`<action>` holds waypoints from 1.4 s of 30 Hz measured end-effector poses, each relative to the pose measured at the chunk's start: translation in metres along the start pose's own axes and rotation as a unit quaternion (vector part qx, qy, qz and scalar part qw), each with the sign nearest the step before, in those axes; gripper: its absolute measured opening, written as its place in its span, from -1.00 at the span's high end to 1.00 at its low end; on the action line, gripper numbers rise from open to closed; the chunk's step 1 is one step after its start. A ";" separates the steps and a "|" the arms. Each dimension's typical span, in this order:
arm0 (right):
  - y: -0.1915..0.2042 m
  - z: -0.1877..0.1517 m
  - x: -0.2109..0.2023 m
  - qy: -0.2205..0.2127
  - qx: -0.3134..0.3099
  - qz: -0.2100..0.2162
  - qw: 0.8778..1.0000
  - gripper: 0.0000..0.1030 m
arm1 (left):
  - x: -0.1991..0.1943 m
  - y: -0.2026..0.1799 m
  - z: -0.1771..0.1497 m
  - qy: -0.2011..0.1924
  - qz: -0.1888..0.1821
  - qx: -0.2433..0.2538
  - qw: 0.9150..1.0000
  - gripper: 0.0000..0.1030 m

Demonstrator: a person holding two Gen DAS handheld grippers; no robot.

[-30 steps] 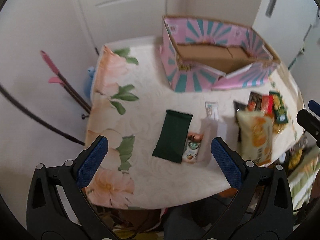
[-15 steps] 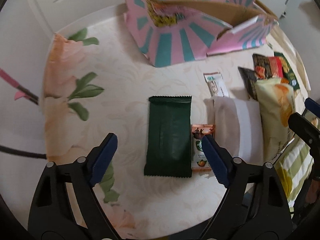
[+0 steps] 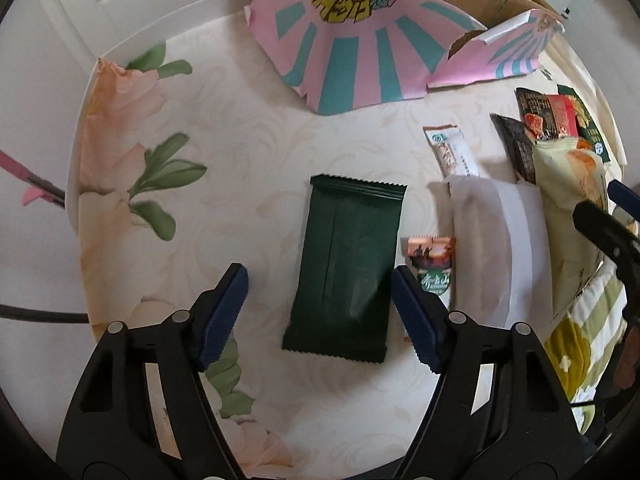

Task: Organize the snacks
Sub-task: 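Grasp the dark green bar with the left tool while the right tool grasps the orange cake packet, then carry both snacks over the striped box and release them inside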

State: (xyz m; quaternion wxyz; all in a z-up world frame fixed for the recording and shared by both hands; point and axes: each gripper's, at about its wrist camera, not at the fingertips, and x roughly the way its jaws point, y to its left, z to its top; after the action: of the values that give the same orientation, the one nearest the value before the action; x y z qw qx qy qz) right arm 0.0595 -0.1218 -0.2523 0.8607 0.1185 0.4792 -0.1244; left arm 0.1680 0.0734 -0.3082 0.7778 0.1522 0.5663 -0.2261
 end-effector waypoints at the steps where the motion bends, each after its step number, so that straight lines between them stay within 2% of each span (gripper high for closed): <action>1: 0.000 0.000 0.001 0.000 0.000 0.000 1.000 -0.95 | 0.001 0.000 -0.001 -0.001 0.001 0.002 1.000 -0.39; 4: 0.001 0.000 0.005 0.006 0.000 -0.002 1.000 -0.92 | 0.002 -0.006 0.001 -0.006 0.006 0.014 1.000 -0.32; 6: 0.003 -0.001 0.009 0.012 0.000 -0.002 1.000 -0.72 | 0.001 -0.010 0.003 -0.009 0.002 0.018 1.000 -0.21; 9: 0.006 -0.003 0.014 0.023 -0.006 -0.006 1.000 -0.43 | -0.001 -0.016 0.004 -0.015 -0.005 0.033 0.999 0.07; 11: 0.008 -0.004 0.015 0.023 -0.010 -0.010 1.000 -0.39 | -0.003 -0.019 0.003 -0.016 -0.005 0.044 0.999 0.20; 15: 0.011 -0.004 0.014 0.018 -0.016 -0.016 1.000 -0.26 | -0.003 -0.020 0.004 -0.017 -0.007 0.042 0.999 0.23; 30: 0.011 -0.002 -0.003 -0.001 -0.019 0.003 1.000 -0.21 | -0.033 -0.005 0.000 -0.047 -0.026 -0.006 0.999 0.24; 36: 0.013 0.008 -0.021 -0.017 -0.021 0.011 1.000 -0.20 | -0.065 -0.003 0.004 -0.075 -0.034 -0.022 0.996 0.24; 42: 0.010 0.035 -0.052 -0.046 -0.013 0.029 0.998 -0.20 | -0.114 0.002 0.021 -0.125 -0.039 -0.042 0.991 0.24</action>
State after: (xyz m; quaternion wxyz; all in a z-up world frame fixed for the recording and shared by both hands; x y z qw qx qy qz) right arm 0.0646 -0.1186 -0.1892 0.8864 0.1153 0.4373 -0.0986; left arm 0.1566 0.0853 -0.1932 0.8389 0.0677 0.4793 -0.2489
